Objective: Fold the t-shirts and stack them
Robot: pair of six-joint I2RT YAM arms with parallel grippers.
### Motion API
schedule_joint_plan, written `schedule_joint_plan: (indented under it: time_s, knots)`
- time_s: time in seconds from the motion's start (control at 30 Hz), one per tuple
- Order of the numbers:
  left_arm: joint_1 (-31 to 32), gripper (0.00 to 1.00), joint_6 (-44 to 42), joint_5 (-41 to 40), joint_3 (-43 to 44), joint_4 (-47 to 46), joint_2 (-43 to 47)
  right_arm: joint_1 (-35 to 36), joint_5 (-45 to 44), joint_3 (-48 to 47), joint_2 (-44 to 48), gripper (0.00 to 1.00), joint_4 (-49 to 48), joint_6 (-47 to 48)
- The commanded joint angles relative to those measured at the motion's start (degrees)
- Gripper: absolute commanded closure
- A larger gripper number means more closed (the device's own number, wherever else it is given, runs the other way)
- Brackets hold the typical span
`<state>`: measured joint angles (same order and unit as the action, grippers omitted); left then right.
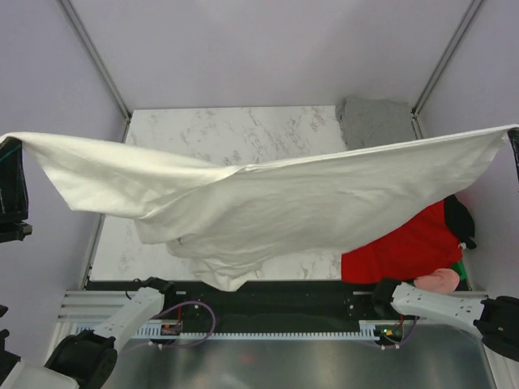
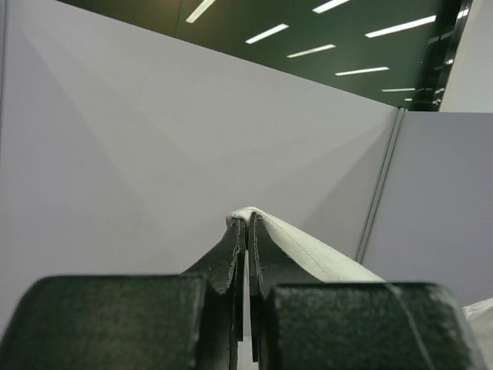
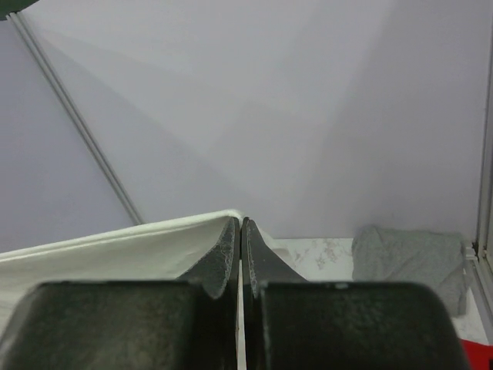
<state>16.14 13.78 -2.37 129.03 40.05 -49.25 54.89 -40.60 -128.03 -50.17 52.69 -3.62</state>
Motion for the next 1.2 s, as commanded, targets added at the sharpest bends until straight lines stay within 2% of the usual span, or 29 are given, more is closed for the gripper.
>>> schedule_joint_plan:
  time_s: [0.0,0.07,0.17,0.2,0.3,0.33,0.4,0.47,0.5,0.57,0.63,0.7,0.77,0.83,0.87,0.9,0.93,0.97,1.03,1.1,1.13,1.17]
  knots:
    - [0.21,0.97,-1.04,-1.15,2.54,-6.12,1.27,-2.76,5.17,1.9,-0.1,1.0,-2.23,2.3]
    - [0.21,0.95,-1.3,-0.79,2.89,-6.39,-0.04,-3.3,5.09,2.69,-1.06,1.0,-3.38,2.47]
    - [0.21,0.95,-2.09,-4.02,2.89,-6.3,-4.43,-3.3,-2.09,3.65,-5.45,1.0,-4.08,3.18]
    - [0.47,0.95,-1.83,-5.18,2.63,-6.22,-6.71,-3.3,-9.16,4.01,-8.77,1.0,-4.26,6.57]
    - [0.82,0.95,-2.0,-9.39,0.36,-6.48,-10.76,-3.13,-19.57,8.48,-15.89,1.0,-7.49,10.46]
    - [0.82,0.95,-1.83,-12.02,-0.53,-6.48,-13.82,-3.13,-23.35,10.32,-17.57,1.0,-11.86,12.91]
    - [0.82,0.97,-1.74,-13.36,-3.43,-6.48,-16.91,-6.35,-22.08,14.46,-23.35,1.0,-14.97,13.37]
    - [0.73,0.97,-2.44,-14.93,-7.1,-7.18,-21.57,-11.89,-14.01,15.78,-28.03,1.0,-15.25,8.56]
    - [0.47,0.97,-3.75,-15.73,-8.43,-7.36,-23.24,-17.74,-11.02,16.31,-33.27,1.0,-15.33,6.63]
    - [-1.02,0.97,-4.73,-16.79,-11.16,-7.89,-29.54,-22.26,-4.18,16.67,-39.53,1.0,-15.77,2.15]
    - [-5.05,0.97,-3.94,-15.13,-14.85,-8.15,-34.56,-26.49,-1.69,15.36,-50.51,1.0,-15.77,0.02]
    - [-9.35,0.96,-1.67,-12.41,-16.53,-7.62,-43.7,-28.78,-0.18,11.59,-61.2,1.0,-15.86,-2.96]
    - [-12.52,0.88,0.01,-8.46,-15.4,-7.45,-49.85,-30.45,-1.4,5.88,-68.09,1.0,-15.69,-4.29]
    - [-13.85,0.68,2.21,-3.99,-12.16,-6.75,-61.01,-31.95,0.33,1.31,-77.15,0.99,-15.16,-6.4]
    - [-14.81,0.52,2.91,-1.96,-6.57,-4.39,-65.75,-33.52,1.74,-3.67,-80.05,0.75,-14.72,-6.92]
    - [-15.08,0.48,4.92,-0.28,-2.95,-2.46,-73.36,-34.15,3.93,-6.24,-85.48,0.61,-14.11,-7.63]
    - [-15.17,0.42,5.98,0.87,0.92,0.52,-77.36,-34.67,4.38,-11.58,-88.05,0.27,-12.19,-7.63]
    - [-14.91,0.41,7.21,1.57,7.22,5.34,-80.01,-35.64,4.39,-14.24,-92.43,0.06,-10.25,-7.81]
    - [-14.12,0.39,7.66,0.1,7.03,6.44,-80.48,-35.91,4.3,-15.33,-92.92,0.02,-7.52,-7.64]
    - [-12.54,0.37,7.84,-2.45,-2.96,3.22,-75.93,-35.91,5.35,-3.16,-86.18,0.02,-10.83,-7.28]
    - [-12.19,0.37,7.84,-3.68,-7.09,1.71,-70.59,-36.0,10.05,8.81,-82.75,0.02,-17.11,-7.11]
    - [-11.4,0.37,7.93,-4.13,-15.48,-0.04,-67.32,-35.91,13.23,14.42,-79.15,0.02,-20.4,-7.28]
